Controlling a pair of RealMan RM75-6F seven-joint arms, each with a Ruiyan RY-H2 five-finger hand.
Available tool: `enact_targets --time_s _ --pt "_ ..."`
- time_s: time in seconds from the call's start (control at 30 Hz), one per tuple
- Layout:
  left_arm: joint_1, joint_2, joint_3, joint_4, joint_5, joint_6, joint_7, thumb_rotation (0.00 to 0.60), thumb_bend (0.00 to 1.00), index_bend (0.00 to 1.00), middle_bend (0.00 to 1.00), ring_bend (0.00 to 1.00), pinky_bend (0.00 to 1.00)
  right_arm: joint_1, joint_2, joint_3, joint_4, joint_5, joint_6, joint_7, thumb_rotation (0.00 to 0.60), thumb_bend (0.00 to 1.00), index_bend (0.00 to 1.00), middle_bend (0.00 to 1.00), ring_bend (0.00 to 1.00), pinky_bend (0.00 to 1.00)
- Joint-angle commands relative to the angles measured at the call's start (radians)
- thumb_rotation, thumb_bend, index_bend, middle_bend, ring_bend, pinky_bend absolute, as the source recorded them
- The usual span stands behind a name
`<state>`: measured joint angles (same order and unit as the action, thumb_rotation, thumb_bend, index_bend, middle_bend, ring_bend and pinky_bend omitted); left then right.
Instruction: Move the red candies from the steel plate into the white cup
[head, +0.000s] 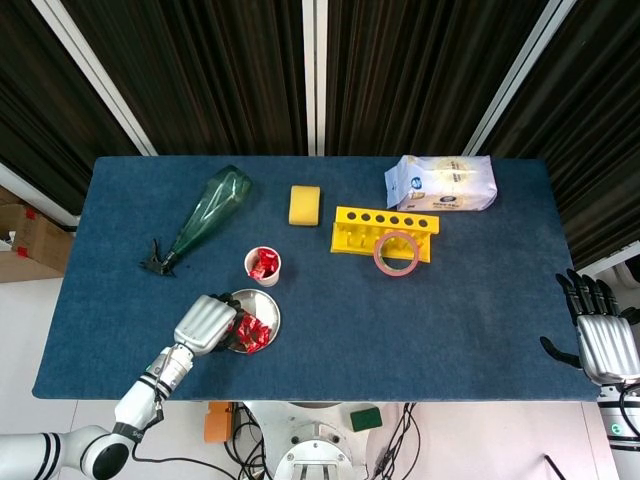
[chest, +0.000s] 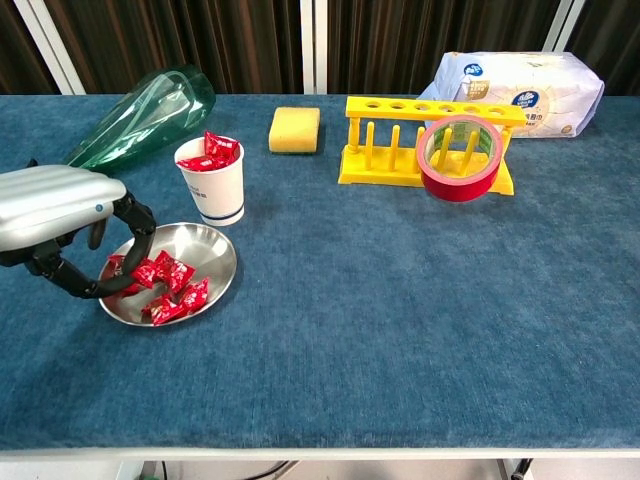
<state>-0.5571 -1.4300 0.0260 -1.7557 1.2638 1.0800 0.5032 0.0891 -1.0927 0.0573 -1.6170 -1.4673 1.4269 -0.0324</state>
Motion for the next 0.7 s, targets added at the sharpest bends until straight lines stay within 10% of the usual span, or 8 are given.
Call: enact_targets --time_s 0.03,0.7 --pt "0.002 0.0 -0.003 -0.002 0.004 0.004 -0.001 0.6 0.38 0.68 0.46 0.33 0.51 0.0 0.0 0.0 0.0 0.0 0.001 0.001 0.6 0.2 0.0 0.0 0.0 0.0" --pt "-0.016 0.084 -0.121 -0.13 0.02 0.094 0.058 0.6 0.4 0.7 0.47 0.34 0.52 -0.005 0.003 -0.001 0.0 -0.008 0.011 0.008 0.6 0.2 0.0 0.0 0.0 0.0"
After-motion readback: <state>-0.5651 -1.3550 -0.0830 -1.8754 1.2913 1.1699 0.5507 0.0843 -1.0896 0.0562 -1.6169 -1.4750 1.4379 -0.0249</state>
